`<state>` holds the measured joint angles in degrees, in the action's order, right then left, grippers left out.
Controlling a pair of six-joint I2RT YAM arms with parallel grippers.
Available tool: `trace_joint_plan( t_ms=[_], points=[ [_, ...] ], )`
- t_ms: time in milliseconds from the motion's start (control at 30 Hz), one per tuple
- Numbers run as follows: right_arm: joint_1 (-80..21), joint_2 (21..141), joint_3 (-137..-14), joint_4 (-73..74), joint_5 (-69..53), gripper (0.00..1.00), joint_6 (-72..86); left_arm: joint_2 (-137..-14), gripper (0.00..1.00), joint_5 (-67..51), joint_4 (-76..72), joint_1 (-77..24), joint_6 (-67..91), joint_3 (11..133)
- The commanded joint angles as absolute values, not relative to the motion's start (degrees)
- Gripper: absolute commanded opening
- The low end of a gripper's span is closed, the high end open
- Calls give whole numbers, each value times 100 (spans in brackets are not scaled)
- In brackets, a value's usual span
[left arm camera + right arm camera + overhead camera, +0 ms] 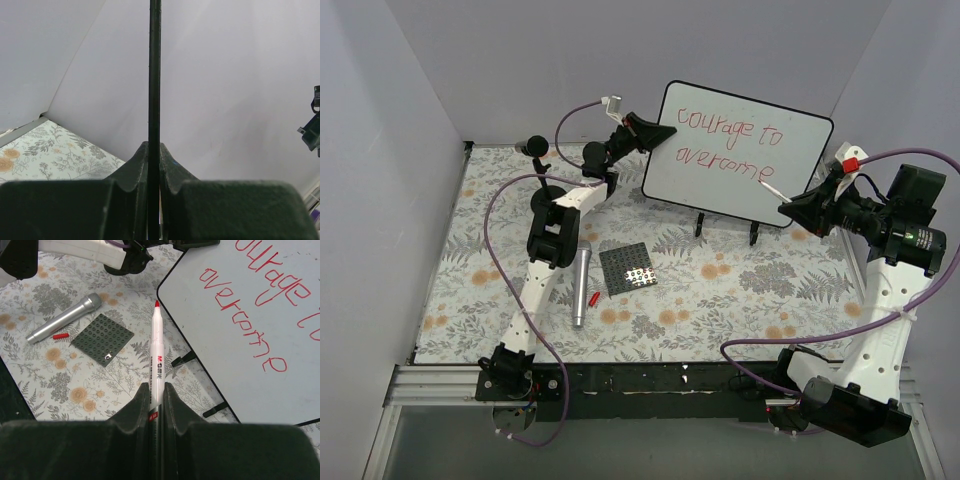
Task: Write a sentence on the whiteboard
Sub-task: Put down the whiteboard on the whiteboard stand.
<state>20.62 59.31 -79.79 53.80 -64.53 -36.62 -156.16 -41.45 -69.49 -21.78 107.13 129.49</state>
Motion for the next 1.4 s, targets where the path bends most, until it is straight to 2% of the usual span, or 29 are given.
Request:
trace_joint_plan(
  t_ms=[0, 667, 933, 1367],
  points=[
    [2101, 5933, -7937, 5238, -6592, 1, -3630, -15319, 0, -3577, -7936, -2145, 11469, 12902],
    [2136, 5924, -7840, 5221, -6609, 1, -3639, -15636, 0, -3639, -7611, -2153, 11057, 12973],
    [2145, 5897, -7787, 5221, -6609, 1, -3647, -15890, 0, -3630, -8051, -2101, 11268, 12709],
    [2145, 5950, -7787, 5247, -6680, 1, -3639, -16066, 0, -4218, -8700, -1925, 10635, 12542]
  ],
)
